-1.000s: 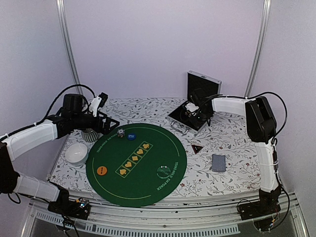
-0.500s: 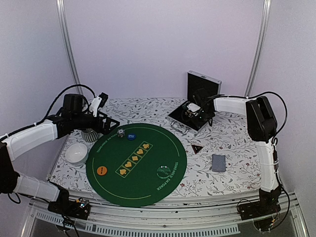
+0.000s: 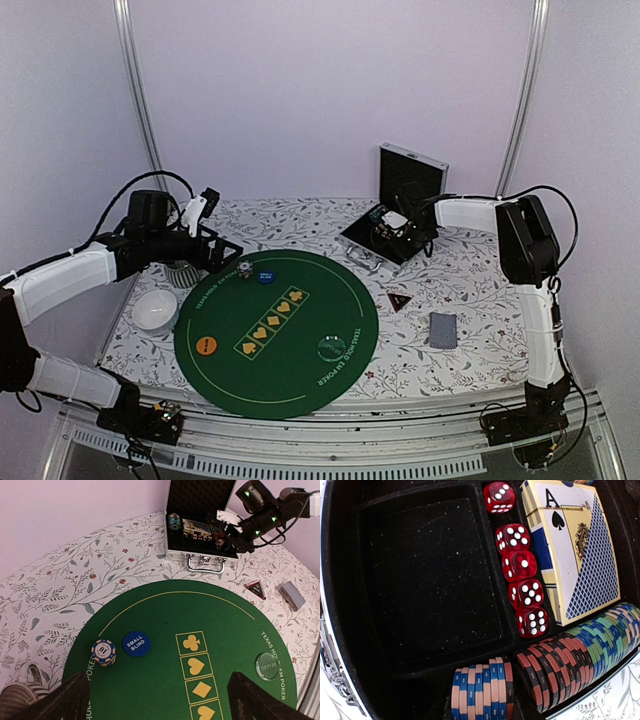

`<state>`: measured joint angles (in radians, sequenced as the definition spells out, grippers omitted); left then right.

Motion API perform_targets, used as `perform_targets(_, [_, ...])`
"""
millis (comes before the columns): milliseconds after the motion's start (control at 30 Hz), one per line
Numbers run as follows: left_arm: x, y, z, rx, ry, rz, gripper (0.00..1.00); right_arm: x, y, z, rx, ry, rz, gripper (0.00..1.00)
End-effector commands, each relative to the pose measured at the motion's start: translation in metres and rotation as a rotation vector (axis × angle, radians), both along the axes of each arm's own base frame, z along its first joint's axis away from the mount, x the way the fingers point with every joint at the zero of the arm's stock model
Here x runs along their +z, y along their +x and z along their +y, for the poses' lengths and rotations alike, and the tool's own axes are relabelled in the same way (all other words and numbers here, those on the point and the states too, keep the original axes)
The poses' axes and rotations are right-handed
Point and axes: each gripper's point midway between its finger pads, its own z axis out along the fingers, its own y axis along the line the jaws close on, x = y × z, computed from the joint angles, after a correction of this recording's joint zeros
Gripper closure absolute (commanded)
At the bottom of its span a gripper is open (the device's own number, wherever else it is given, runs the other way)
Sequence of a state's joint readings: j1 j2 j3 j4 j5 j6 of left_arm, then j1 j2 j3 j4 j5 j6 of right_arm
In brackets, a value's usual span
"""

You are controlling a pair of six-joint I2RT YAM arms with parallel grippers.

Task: Distribute texas hold em gaming equipment
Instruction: Pick up the pile of poker chips from the chip case, then pass from the right arm to the left

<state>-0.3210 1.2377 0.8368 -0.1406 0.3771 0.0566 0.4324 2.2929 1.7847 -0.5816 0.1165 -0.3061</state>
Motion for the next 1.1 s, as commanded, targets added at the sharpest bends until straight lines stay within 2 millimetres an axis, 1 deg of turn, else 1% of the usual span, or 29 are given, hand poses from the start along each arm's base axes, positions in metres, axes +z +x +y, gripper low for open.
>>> perform_targets(0, [-0.005,-0.005,-0.005,-0.023,0.01,0.007,0.02,0.005,-0.002,0.004,0.004,0.034,0.005,0.9])
perform_targets(33, [-0.006,-0.005,-0.005,-0.024,0.01,0.007,0.02,0.009,-0.002,0.005,0.006,0.041,0.003,0.93])
perform_targets(67, [-0.005,-0.005,-0.005,-0.024,0.012,0.005,0.02,0.018,-0.001,0.007,0.01,0.055,-0.009,0.95])
perform_targets(133, [-0.004,-0.005,-0.005,-0.024,0.014,-0.003,0.02,0.033,-0.001,0.009,0.013,0.081,-0.028,0.96])
perform_targets(267, [0.003,-0.006,-0.006,-0.034,0.015,-0.035,0.02,0.072,0.001,0.014,-0.004,0.142,-0.084,0.97])
perform_targets(400, [0.017,-0.013,-0.013,-0.073,0.006,-0.1,0.02,0.112,-0.002,0.023,-0.001,0.23,-0.124,0.97])
perform_targets(533, [0.033,-0.025,-0.022,-0.11,0.025,-0.205,0.04,0.143,-0.007,0.028,-0.016,0.299,-0.119,0.97])
perform_targets(600, [0.039,-0.032,-0.028,-0.128,0.047,-0.259,0.06,0.158,-0.017,0.041,0.005,0.372,-0.079,0.97])
perform_targets(667, [0.045,-0.042,-0.039,-0.169,0.078,-0.312,0.07,0.175,-0.033,0.06,0.049,0.467,-0.032,0.97])
perform_targets(700, [0.049,-0.048,-0.045,-0.195,0.096,-0.345,0.07,0.186,-0.044,0.072,0.083,0.515,-0.014,0.97])
perform_targets(767, [0.057,-0.066,-0.061,-0.269,0.124,-0.414,0.08,0.204,-0.07,0.099,0.157,0.605,0.035,0.97])
perform_targets(833, [0.068,-0.085,-0.076,-0.348,0.134,-0.489,0.08,0.221,-0.103,0.13,0.26,0.713,0.106,0.97])
perform_targets(900, [0.08,-0.103,-0.087,-0.4,0.147,-0.579,0.07,0.234,-0.131,0.158,0.339,0.822,0.174,0.97])
perform_targets(967, [0.086,-0.116,-0.095,-0.426,0.191,-0.669,0.05,0.239,-0.158,0.183,0.392,0.9,0.271,0.97])
perform_targets(1000, [0.085,-0.125,-0.102,-0.45,0.218,-0.71,0.04,0.239,-0.17,0.193,0.417,0.924,0.315,0.97])
perform_targets(1067, [0.076,-0.13,-0.107,-0.46,0.296,-0.758,0.02,0.235,-0.191,0.214,0.455,0.942,0.381,0.97])
